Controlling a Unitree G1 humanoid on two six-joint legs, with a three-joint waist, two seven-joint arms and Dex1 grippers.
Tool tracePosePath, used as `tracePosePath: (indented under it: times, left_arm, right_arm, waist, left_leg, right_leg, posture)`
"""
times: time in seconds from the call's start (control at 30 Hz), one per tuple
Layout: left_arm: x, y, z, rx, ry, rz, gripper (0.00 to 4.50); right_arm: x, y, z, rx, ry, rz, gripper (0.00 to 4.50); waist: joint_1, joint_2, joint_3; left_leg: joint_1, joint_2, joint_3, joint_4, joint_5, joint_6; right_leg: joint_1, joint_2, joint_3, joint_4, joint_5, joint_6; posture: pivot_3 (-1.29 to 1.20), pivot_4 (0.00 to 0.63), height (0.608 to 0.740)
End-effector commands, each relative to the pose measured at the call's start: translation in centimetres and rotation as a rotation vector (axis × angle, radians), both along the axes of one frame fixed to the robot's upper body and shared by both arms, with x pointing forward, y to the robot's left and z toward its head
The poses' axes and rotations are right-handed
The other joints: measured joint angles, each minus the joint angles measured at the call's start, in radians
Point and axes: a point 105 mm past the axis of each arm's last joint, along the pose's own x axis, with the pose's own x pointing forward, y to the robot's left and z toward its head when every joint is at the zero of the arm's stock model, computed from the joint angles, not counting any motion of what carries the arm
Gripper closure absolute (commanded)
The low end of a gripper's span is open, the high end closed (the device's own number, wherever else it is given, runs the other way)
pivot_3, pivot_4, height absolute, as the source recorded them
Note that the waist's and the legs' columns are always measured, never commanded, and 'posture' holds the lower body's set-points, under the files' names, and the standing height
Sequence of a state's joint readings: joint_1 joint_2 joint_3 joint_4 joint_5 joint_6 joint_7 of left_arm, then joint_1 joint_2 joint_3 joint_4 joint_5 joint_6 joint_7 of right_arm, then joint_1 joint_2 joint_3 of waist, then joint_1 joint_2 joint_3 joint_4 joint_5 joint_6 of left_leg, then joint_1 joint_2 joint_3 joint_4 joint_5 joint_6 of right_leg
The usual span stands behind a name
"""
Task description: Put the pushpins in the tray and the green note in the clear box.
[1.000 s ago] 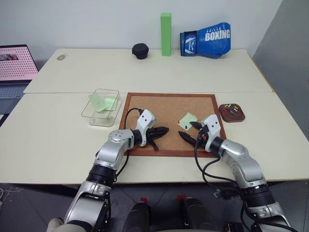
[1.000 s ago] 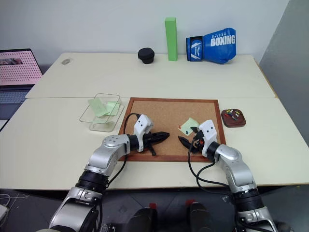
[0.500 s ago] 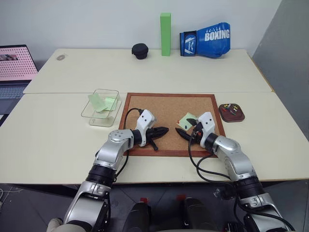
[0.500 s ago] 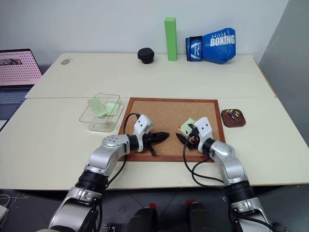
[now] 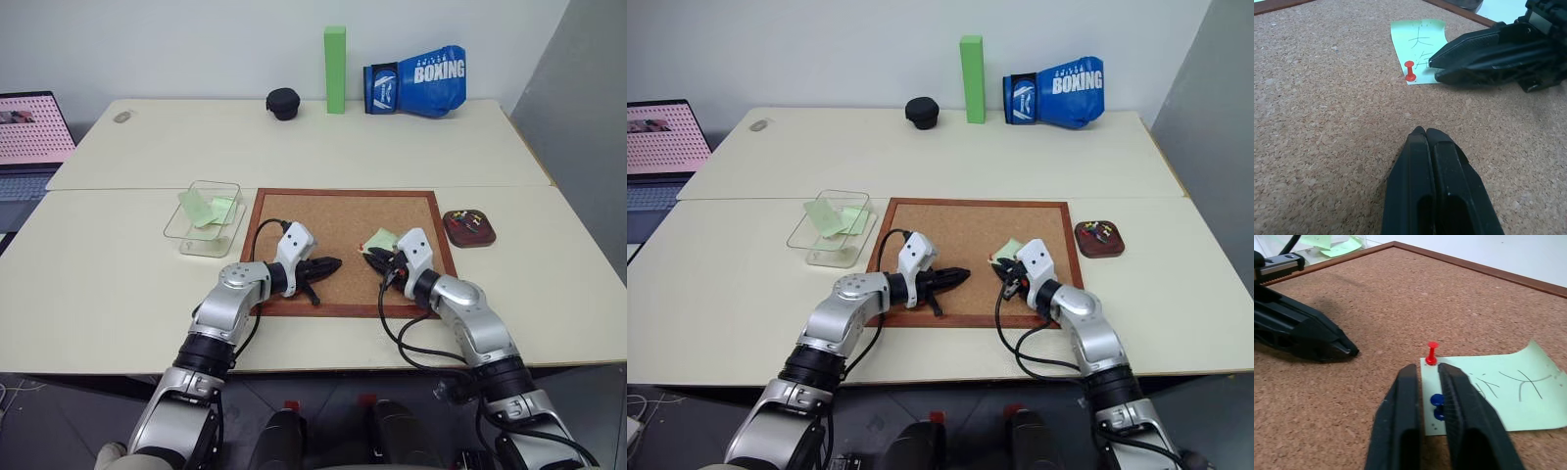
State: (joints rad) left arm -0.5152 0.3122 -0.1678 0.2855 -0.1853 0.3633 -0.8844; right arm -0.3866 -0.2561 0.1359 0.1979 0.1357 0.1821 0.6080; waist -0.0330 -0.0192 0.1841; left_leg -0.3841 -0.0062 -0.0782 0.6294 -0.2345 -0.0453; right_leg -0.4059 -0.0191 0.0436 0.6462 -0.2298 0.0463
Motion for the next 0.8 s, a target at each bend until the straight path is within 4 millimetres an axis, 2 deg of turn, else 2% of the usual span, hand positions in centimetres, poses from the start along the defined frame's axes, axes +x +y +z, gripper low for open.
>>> tracePosePath:
  times: [0.03,0.17,0.3,0.5,0.67,0.73,0.8]
  left_arm:
    - [-0.6,-0.1,-1.2,0.031,0.039,-0.017,4.50]
    - [-0.7,-0.2,-1.4,0.029,0.043,-0.018,4.50]
    - [-1.0,-0.4,-1.5,0.025,0.051,-0.024,4.50]
    - [-1.0,-0.4,-1.5,0.024,0.056,-0.025,4.50]
    - [-1.1,-0.5,-1.5,0.023,0.057,-0.031,4.50]
    - [-1.1,-0.6,-1.5,0.022,0.057,-0.034,4.50]
    - [-1.1,-0.6,-1.5,0.022,0.057,-0.036,4.50]
  right_arm:
    - [0.1,0.0,0.8,0.011,-0.025,0.007,4.47]
    - [0.1,0.0,1.9,0.047,-0.054,-0.010,4.47]
    - [-0.3,0.3,4.5,0.144,-0.096,0.003,4.47]
    - [-0.9,0.7,6.7,0.199,-0.116,0.015,4.47]
    - [-1.2,0.8,7.3,0.199,-0.120,0.021,4.47]
    - [-0.8,0.1,7.2,0.197,-0.123,-0.033,4.47]
    - [0.8,-2.4,7.3,0.187,-0.147,-0.193,4.47]
  waist:
    - [0.000,0.000,0.000]
    - [0.000,0.000,0.000]
    - [0.000,0.000,0.000]
    - [0.000,0.000,0.000]
    - [0.000,0.000,0.000]
    - [0.000,0.000,0.000]
    - [0.000,0.000,0.000]
  left_leg:
    - [0.000,0.000,0.000,0.000,0.000,0.000]
    - [0.000,0.000,0.000,0.000,0.000,0.000]
    - [0.000,0.000,0.000,0.000,0.000,0.000]
    - [0.000,0.000,-0.001,0.000,0.000,0.000]
    - [0.000,0.000,0.000,0.000,0.000,0.000]
    - [0.000,0.000,0.000,0.000,0.000,0.000]
    - [0.000,0.000,0.000,0.000,0.000,0.000]
  right_leg:
    - [0.000,0.000,0.000,0.000,0.000,0.000]
    - [0.000,0.000,0.000,0.000,0.000,0.000]
    - [0.000,0.000,0.000,0.000,0.000,0.000]
    - [0.000,0.000,0.000,0.000,0.000,0.000]
    - [0.000,0.000,0.000,0.000,0.000,0.000]
    - [0.000,0.000,0.000,0.000,0.000,0.000]
    - [0.000,0.000,0.000,0.000,0.000,0.000]
  posture:
    - [0.00,0.150,0.740]
    - [0.00,0.150,0.740]
    - [0.00,0.150,0.740]
    - [0.00,0.150,0.740]
    - [0.00,0.150,0.740]
    - [0.00,0.150,0.740]
    - [0.00,0.150,0.740]
